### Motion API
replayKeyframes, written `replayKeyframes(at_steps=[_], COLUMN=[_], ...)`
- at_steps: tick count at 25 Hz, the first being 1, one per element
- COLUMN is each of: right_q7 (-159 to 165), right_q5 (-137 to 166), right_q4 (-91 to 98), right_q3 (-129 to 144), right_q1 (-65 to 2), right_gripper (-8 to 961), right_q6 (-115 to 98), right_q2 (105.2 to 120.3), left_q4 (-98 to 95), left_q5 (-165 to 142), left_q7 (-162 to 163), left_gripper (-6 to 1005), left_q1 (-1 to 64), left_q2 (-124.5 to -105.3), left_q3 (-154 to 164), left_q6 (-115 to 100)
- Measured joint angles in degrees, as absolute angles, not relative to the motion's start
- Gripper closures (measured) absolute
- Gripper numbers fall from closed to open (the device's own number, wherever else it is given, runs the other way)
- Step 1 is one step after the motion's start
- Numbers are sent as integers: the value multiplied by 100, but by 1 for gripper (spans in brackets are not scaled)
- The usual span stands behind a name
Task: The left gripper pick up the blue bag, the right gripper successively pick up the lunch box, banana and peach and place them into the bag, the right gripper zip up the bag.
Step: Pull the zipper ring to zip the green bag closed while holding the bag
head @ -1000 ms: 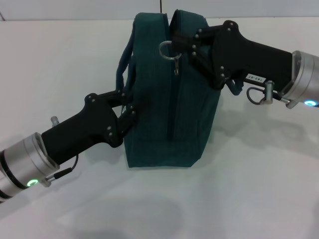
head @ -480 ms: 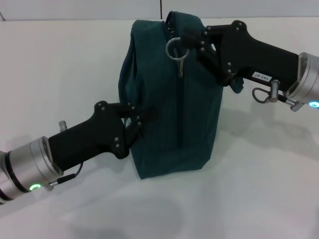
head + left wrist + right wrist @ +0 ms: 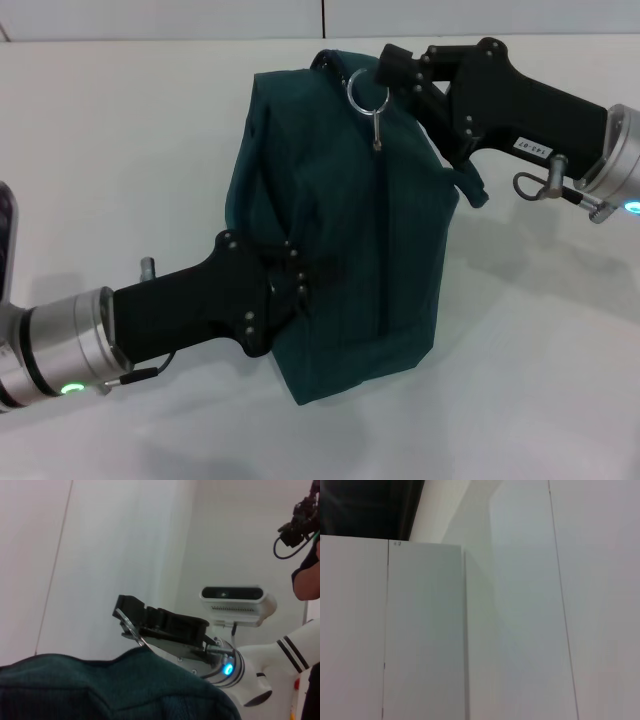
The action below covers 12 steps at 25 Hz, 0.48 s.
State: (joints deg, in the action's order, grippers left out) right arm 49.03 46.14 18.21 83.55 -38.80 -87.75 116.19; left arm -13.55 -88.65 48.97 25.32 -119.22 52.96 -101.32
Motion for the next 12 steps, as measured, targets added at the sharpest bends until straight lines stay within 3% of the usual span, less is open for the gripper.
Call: replayKeyframes(at_steps=[12], right_q7=[4904], right_q5=[4586], right_q4=[1807], right_q3=[8363], right_q1=[-3885], right_gripper=[953], right_q6=[-8515], right_q2=[11619], left_q4=[-1514], left_q5=[-9213], left_q7=[4932], left_gripper=[945], left_q1=[2517], left_q2=[-11909], left_q3=[5331], left_q6=[-10447])
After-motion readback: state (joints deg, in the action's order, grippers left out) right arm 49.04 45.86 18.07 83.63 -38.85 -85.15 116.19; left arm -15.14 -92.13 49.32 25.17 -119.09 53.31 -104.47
